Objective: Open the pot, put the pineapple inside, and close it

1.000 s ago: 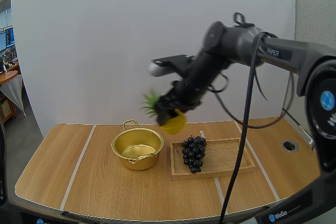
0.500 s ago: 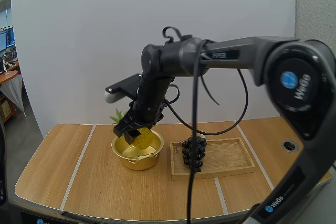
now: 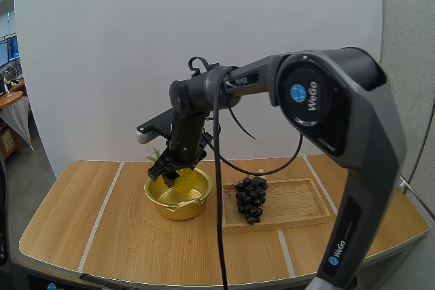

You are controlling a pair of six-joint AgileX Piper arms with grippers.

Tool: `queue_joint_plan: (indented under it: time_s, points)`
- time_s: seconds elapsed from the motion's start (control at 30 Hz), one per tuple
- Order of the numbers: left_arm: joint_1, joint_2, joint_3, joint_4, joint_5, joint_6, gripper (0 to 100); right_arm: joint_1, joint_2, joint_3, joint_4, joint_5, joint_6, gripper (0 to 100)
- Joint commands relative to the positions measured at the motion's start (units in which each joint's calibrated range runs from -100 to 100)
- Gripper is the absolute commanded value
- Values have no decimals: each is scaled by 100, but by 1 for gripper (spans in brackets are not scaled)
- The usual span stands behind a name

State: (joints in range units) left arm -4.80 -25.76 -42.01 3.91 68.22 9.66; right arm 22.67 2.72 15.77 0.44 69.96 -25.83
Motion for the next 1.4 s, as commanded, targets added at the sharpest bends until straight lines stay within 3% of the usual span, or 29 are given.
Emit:
queue_joint_plan:
  time_s: [0.0,0.47,0.8,0.87,0.97,1.07,1.37]
  points:
    - [-24,-19,-31,65,-192,-32,0,9,128,-84,-44,53,11,0]
    - [-24,-19,-31,65,-192,-32,0,-104,753,-84,-44,-78,11,0]
    - [-24,-19,-31,65,-192,-32,0,-104,884,-84,857,53,-475,0]
    - [-24,-19,-31,65,-192,-32,0,-104,884,-84,872,111,-475,13]
    - [-24,-19,-31,65,-192,-32,0,-104,884,-84,861,128,-475,52]
    - [-24,-19,-31,65,-192,-32,0,-104,884,-84,663,128,-437,100]
    - [-24,-19,-31,65,-192,-32,0,-104,614,-84,478,473,-306,100]
